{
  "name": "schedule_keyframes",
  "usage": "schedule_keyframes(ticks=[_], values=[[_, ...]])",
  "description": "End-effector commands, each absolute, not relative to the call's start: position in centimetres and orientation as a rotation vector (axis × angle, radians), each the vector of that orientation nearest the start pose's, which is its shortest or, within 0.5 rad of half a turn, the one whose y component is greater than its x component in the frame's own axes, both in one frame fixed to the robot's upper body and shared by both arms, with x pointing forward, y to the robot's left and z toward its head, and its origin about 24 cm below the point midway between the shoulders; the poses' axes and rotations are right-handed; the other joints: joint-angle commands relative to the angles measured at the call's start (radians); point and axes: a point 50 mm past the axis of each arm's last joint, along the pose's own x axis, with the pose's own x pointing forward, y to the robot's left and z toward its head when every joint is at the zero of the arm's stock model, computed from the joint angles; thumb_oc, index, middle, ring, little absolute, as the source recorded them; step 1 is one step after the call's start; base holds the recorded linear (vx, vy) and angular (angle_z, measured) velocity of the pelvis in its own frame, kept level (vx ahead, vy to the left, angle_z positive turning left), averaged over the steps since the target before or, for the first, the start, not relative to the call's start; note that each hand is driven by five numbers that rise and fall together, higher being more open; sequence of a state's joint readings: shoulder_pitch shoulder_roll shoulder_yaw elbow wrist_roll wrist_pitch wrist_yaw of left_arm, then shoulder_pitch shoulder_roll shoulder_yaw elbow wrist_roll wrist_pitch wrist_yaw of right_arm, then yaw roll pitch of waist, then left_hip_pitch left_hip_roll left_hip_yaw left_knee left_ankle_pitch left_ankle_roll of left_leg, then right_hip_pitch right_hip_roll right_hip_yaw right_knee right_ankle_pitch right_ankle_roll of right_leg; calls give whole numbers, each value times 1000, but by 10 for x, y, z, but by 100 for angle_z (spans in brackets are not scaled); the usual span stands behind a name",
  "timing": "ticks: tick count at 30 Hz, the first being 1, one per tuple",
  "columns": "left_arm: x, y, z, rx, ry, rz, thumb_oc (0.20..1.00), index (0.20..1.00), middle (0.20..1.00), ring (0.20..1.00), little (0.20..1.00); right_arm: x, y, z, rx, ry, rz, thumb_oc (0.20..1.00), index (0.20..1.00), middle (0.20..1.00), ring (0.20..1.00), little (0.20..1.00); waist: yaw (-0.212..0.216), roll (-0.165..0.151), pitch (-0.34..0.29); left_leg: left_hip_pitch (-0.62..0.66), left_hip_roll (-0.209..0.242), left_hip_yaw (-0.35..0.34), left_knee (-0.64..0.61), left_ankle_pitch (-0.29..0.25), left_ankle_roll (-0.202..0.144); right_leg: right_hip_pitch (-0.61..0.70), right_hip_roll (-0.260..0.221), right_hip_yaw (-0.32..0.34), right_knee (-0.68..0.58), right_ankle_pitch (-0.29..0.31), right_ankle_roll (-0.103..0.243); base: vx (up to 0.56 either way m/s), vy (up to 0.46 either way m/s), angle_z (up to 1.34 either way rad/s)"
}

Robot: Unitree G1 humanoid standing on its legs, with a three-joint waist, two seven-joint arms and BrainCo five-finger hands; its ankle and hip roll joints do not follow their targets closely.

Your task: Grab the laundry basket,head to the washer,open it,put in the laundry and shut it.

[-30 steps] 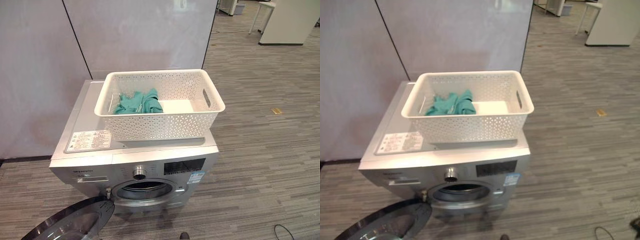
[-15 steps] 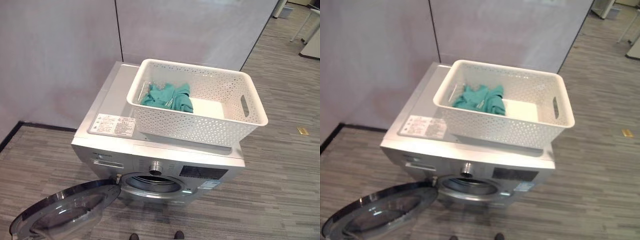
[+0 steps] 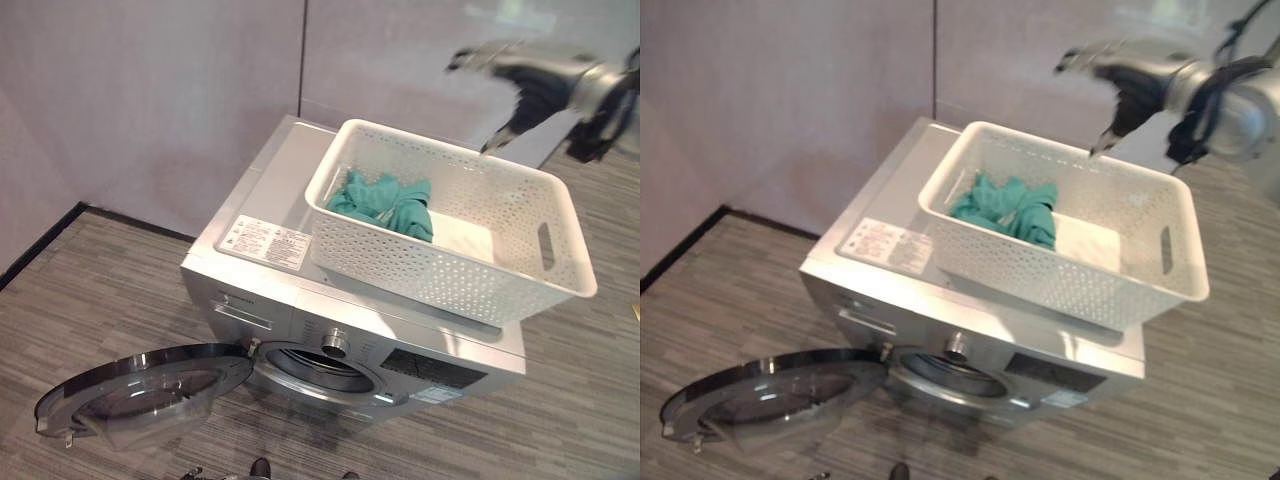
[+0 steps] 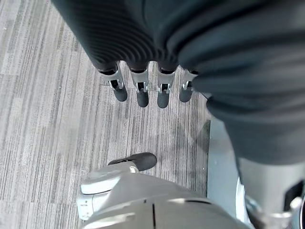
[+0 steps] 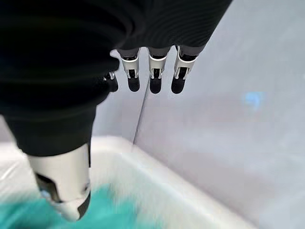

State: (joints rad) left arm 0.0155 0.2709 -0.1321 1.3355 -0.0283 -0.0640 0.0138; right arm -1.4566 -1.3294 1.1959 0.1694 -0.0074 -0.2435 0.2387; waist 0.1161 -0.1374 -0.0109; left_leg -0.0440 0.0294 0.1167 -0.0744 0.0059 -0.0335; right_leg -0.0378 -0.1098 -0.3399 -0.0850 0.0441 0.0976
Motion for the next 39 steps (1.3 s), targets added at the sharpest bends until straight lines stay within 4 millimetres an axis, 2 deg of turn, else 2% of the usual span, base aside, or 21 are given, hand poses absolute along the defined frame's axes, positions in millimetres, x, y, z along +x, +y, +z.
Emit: schedule_keyframes(ticks=[1,2,4,5,8,11,12,13,14,20,21,24,26,32,35,36,37,38,39], values=[[44,253,-165,280,1352,64,1000,1000,1000,1000,1000,325,-206,327,-1676,-392,450,1000,1000,1000,1000,1000,16,-61,-5,-82,26,-23,-13,83,-48,53,-70,-13,-2,71,86,3,-5,4],[44,253,-165,280,1352,65,1000,1000,1000,1000,1000,325,-206,327,-1675,-392,450,1000,1000,1000,1000,1000,16,-61,-5,-82,26,-23,-13,83,-48,53,-70,-13,-2,71,86,0,0,0],[48,252,-165,265,1336,64,1000,1000,1000,1000,1000,322,-201,306,-1650,-339,562,1000,1000,1000,1000,1000,24,-68,2,-88,26,-29,-13,81,-47,48,-72,-19,-2,70,87,0,0,0],[48,252,-165,266,1336,65,1000,1000,1000,1000,1000,322,-201,305,-1649,-339,561,1000,1000,1000,1000,1000,24,-69,2,-88,25,-29,-13,81,-47,48,-72,-19,-2,70,87,0,0,0],[50,251,-165,266,1326,60,1000,1000,1000,1000,1000,322,-198,284,-1654,-296,638,1000,1000,1000,1000,1000,32,-73,7,-92,24,-32,-13,79,-45,47,-74,-24,-2,71,87,0,0,0],[52,251,-164,271,1322,58,1000,1000,1000,1000,1000,323,-198,275,-1692,-284,649,1000,1000,1000,1000,1000,36,-76,10,-94,23,-34,-13,78,-44,46,-75,-25,-2,71,88,0,0,0],[54,253,-164,281,1315,62,1000,1000,1000,1000,1000,326,-197,261,-1811,-271,677,1000,1000,1000,1000,1000,43,-81,17,-97,21,-36,-13,76,-43,44,-76,-26,-2,72,88,0,0,0],[54,253,-164,279,1315,62,1000,1000,1000,1000,1000,326,-197,262,-1812,-271,678,1000,1000,1000,1000,1000,42,-80,17,-97,22,-36,-13,76,-43,44,-76,-26,-2,72,88,0,0,0],[58,258,-162,296,1305,72,1000,1000,1000,1000,1000,329,-192,254,-1897,-271,714,1000,1000,1000,1000,1000,53,-86,24,-102,20,-40,-13,78,-43,40,-76,-27,-2,72,88,0,0,0],[62,264,-159,326,1296,84,1000,1000,1000,1000,1000,350,-196,252,-1986,-216,647,1000,1000,1000,1000,1000,75,-98,45,-125,17,-54,-13,82,-41,26,-77,-34,-2,74,87,-9,3,9],[64,268,-158,337,1293,95,1000,1000,1000,1000,1000,361,-199,258,-2016,-195,578,1000,1000,1000,1000,1000,84,-102,59,-137,15,-60,-13,87,-40,18,-78,-34,-2,78,87,-35,4,7],[69,275,-155,355,1282,118,1000,1000,1000,1000,1000,372,-196,266,-2054,-202,513,1000,1000,1000,1000,1000,99,-108,81,-166,10,-71,-13,95,-38,-3,-82,-40,-2,83,86,-15,9,3],[71,277,-154,357,1277,128,1000,1000,1000,1000,1000,371,-194,269,-2082,-205,515,1000,1000,1000,1000,1000,107,-111,90,-183,6,-82,-13,98,-38,-11,-85,-47,-2,84,88,7,13,10],[85,281,-150,363,1241,152,1000,1000,1000,1000,1000,367,-188,252,-2100,-198,601,1000,1000,1000,1000,1000,114,-119,115,-216,-4,-103,-13,102,-36,-29,-88,-58,-2,84,87,28,5,12],[96,283,-147,359,1209,178,1000,1000,1000,1000,1000,358,-182,243,-2015,-191,671,1000,1000,1000,1000,1000,111,-123,121,-220,-7,-110,-13,101,-36,-25,-88,-70,-2,79,84,42,-16,4],[98,282,-147,358,1202,173,1000,1000,1000,1000,1000,356,-185,236,-1963,-145,701,1000,1000,1000,1000,1000,109,-122,120,-215,-6,-113,-13,99,-36,-17,-86,-76,-2,75,82,32,-25,6],[100,280,-147,357,1196,167,1000,1000,1000,1000,1000,355,-187,230,-1934,-117,722,824,824,824,824,824,107,-121,119,-211,-6,-113,-13,98,-35,-13,-85,-78,-2,73,80,0,0,0],[100,279,-147,357,1196,164,1000,1000,1000,1000,1000,354,-187,228,-1896,-97,743,539,539,539,539,539,106,-121,118,-207,-6,-115,-13,97,-35,-9,-83,-80,-2,70,79,29,-23,7],[100,276,-148,349,1193,153,1000,1000,1000,1000,1000,350,-187,223,-1795,-62,778,407,407,407,407,407,100,-117,109,-196,-4,-114,-13,95,-36,1,-80,-83,-2,64,76,27,-26,6]])
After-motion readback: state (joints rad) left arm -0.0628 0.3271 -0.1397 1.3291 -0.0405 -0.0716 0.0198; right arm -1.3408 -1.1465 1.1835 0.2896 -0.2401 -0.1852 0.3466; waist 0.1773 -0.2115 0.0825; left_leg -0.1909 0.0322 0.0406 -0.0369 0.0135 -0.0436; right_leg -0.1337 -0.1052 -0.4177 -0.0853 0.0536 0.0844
